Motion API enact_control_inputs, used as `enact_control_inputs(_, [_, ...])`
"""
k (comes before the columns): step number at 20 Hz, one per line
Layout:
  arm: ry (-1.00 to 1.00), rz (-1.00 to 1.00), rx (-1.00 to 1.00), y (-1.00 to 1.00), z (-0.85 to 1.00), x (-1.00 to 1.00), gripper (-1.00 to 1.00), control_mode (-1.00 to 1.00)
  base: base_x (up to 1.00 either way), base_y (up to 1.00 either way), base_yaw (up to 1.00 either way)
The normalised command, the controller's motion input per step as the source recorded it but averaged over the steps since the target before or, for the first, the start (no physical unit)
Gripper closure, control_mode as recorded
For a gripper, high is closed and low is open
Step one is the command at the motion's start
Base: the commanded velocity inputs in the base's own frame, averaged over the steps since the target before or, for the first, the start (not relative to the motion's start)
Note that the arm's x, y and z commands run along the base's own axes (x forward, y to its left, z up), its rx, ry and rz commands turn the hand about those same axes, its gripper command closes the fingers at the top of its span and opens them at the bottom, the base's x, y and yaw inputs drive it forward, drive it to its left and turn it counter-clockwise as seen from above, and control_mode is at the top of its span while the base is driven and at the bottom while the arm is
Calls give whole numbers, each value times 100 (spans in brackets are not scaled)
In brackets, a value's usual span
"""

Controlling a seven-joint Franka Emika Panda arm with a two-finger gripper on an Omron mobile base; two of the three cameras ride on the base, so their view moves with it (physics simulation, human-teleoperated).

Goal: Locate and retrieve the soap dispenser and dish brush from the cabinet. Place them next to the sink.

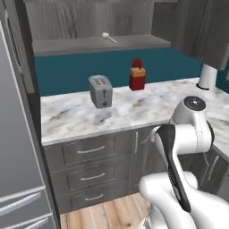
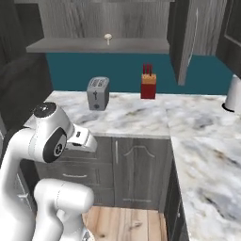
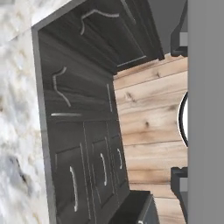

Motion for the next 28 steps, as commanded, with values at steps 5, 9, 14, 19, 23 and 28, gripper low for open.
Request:
enact_control_inputs(5, [0, 0, 0, 0, 0, 0, -100, 100, 14, 9, 30])
enact_control_inputs(9, [0, 0, 0, 0, 0, 0, -100, 100, 32, -9, 13])
enact_control_inputs(14, [0, 0, 0, 0, 0, 0, -100, 100, 16, -7, 2])
enact_control_inputs(19, [0, 0, 0, 0, 0, 0, -100, 100, 39, -7, 0])
enact_control_inputs(23, [0, 0, 0, 0, 0, 0, -100, 100, 61, -4, 1])
enact_control_inputs(28, [0, 0, 0, 0, 0, 0, -100, 100, 64, -6, 1])
